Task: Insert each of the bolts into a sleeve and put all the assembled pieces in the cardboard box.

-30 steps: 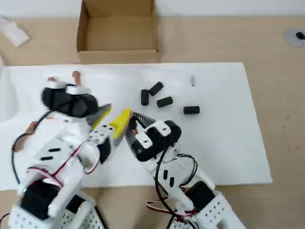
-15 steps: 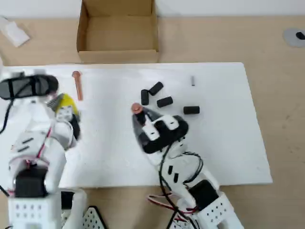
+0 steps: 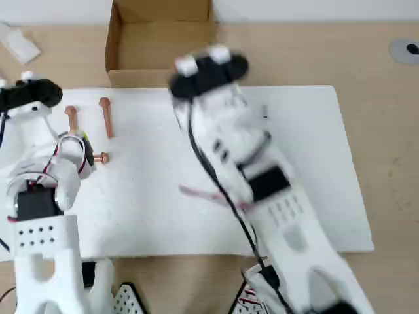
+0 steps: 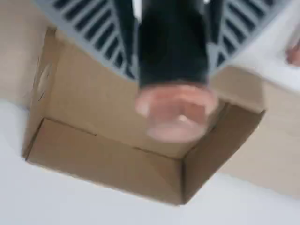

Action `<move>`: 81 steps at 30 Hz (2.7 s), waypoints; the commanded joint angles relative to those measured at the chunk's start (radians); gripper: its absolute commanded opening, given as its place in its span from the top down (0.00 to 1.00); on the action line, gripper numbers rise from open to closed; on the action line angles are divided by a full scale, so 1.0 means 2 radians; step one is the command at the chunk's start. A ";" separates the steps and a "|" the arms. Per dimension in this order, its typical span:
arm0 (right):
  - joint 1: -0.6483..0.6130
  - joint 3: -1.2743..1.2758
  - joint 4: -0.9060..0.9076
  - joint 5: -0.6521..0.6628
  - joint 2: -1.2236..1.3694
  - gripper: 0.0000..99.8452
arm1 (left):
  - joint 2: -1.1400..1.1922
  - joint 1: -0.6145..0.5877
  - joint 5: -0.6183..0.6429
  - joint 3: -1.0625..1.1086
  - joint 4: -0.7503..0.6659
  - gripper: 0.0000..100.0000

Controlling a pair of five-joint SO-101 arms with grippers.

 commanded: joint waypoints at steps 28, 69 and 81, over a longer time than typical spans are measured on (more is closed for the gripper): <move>0.089 -0.830 0.052 -0.021 0.786 0.99 | 0.247 -0.039 -0.031 -0.149 -0.026 0.95; 0.105 -1.059 0.284 -0.018 0.889 0.81 | 0.336 -0.060 -0.013 -0.236 0.034 0.90; 0.107 -1.102 0.390 -0.034 0.855 0.81 | 0.626 -0.069 -0.015 -0.590 0.245 0.90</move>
